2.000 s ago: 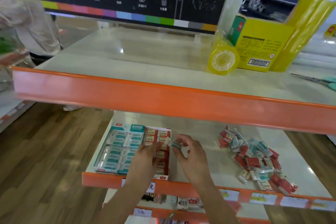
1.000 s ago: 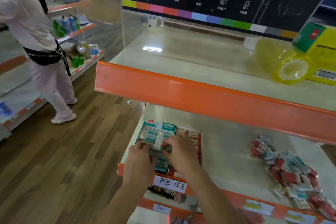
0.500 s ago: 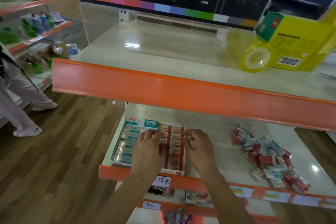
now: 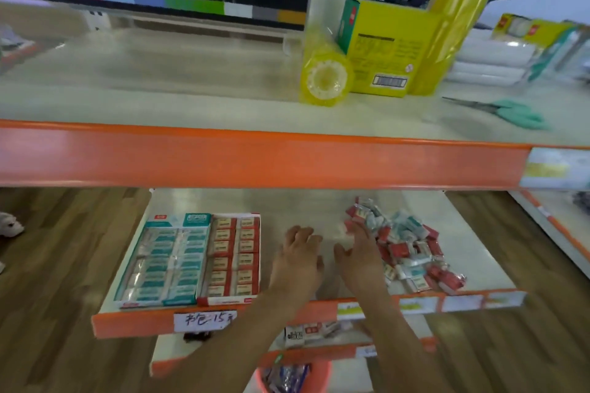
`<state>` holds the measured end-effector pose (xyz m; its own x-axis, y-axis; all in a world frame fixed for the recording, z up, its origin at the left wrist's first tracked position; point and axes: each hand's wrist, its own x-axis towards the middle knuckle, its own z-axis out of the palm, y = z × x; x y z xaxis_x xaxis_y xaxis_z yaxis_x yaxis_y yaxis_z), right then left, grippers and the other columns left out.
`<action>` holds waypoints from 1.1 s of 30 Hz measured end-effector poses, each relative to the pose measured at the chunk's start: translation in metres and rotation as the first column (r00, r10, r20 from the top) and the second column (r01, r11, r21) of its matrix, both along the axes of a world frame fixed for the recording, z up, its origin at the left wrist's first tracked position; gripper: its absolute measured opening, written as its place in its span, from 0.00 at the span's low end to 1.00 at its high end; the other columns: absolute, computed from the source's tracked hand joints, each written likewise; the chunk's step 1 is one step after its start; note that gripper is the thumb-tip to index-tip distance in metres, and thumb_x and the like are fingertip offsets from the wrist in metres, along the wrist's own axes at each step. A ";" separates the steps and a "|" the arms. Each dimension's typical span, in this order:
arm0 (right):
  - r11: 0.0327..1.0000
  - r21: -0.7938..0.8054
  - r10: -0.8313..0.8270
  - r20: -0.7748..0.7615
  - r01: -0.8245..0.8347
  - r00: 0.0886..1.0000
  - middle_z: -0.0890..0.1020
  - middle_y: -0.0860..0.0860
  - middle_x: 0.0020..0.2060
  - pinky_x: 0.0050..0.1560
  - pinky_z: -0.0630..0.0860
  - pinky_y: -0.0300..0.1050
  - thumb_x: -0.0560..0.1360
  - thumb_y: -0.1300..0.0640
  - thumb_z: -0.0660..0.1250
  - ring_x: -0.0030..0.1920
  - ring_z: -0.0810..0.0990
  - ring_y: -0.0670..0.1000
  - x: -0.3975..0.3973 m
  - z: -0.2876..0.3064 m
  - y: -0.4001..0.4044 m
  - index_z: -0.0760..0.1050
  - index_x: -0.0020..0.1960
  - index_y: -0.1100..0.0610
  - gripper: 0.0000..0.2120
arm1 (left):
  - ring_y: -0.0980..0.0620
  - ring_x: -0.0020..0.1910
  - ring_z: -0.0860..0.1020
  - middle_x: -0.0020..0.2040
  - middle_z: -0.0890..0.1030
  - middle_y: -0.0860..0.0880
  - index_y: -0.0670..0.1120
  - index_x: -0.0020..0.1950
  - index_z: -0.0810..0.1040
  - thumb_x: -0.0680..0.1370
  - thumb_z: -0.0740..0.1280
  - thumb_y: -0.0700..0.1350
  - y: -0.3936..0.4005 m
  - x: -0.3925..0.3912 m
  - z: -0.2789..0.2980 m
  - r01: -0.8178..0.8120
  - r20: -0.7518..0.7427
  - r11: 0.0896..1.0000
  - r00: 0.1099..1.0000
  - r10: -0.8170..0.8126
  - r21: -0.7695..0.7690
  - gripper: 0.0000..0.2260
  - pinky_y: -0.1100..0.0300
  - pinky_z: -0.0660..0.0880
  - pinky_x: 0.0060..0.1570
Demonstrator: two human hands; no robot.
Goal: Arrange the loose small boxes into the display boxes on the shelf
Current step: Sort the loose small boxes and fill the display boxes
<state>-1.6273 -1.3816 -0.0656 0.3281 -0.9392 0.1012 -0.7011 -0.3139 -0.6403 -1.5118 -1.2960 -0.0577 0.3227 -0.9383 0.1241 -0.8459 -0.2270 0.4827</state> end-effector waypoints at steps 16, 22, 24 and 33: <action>0.997 0.073 0.004 -0.290 0.018 0.957 0.58 0.49 0.75 0.43 0.76 0.47 0.78 0.59 0.61 0.54 0.81 0.54 -0.006 -0.002 -0.015 0.59 0.74 0.52 0.26 | 0.49 0.73 0.54 0.73 0.61 0.54 0.53 0.76 0.54 0.79 0.59 0.49 -0.056 -0.033 -0.006 0.005 0.072 0.987 0.997 -0.016 0.159 0.26 0.57 0.55 0.71; 0.988 -0.143 0.063 0.008 -0.062 0.998 0.77 0.47 0.52 0.34 0.69 0.38 0.74 0.55 0.68 0.40 0.79 0.49 -0.015 -0.016 0.014 0.75 0.58 0.52 0.13 | 0.48 0.55 0.69 0.55 0.71 0.49 0.51 0.64 0.72 0.77 0.58 0.49 -0.010 -0.024 -0.016 -0.146 0.208 0.989 0.968 0.142 0.003 0.16 0.57 0.68 0.55; 0.988 -0.136 0.084 0.095 -0.071 0.992 0.75 0.45 0.52 0.35 0.69 0.37 0.73 0.51 0.69 0.41 0.78 0.47 -0.018 -0.018 0.017 0.73 0.60 0.48 0.16 | 0.49 0.51 0.70 0.51 0.71 0.49 0.52 0.57 0.76 0.76 0.60 0.50 0.001 -0.019 -0.019 -0.154 0.199 0.987 0.967 0.160 -0.044 0.11 0.57 0.69 0.52; 0.960 -0.118 0.256 -0.001 -0.254 0.967 0.74 0.41 0.58 0.51 0.76 0.45 0.69 0.45 0.64 0.54 0.76 0.46 -0.026 -0.021 0.011 0.71 0.65 0.45 0.25 | 0.56 0.48 0.75 0.49 0.74 0.56 0.55 0.56 0.68 0.77 0.66 0.48 0.015 -0.009 -0.024 -0.284 -0.385 0.916 0.908 0.163 -0.283 0.10 0.63 0.72 0.46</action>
<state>-1.6532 -1.3702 -0.0866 0.5527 -0.8062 0.2112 -0.5791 -0.5538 -0.5983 -1.5205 -1.2805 -0.0816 0.5979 -0.7616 0.2499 -0.5557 -0.1691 0.8140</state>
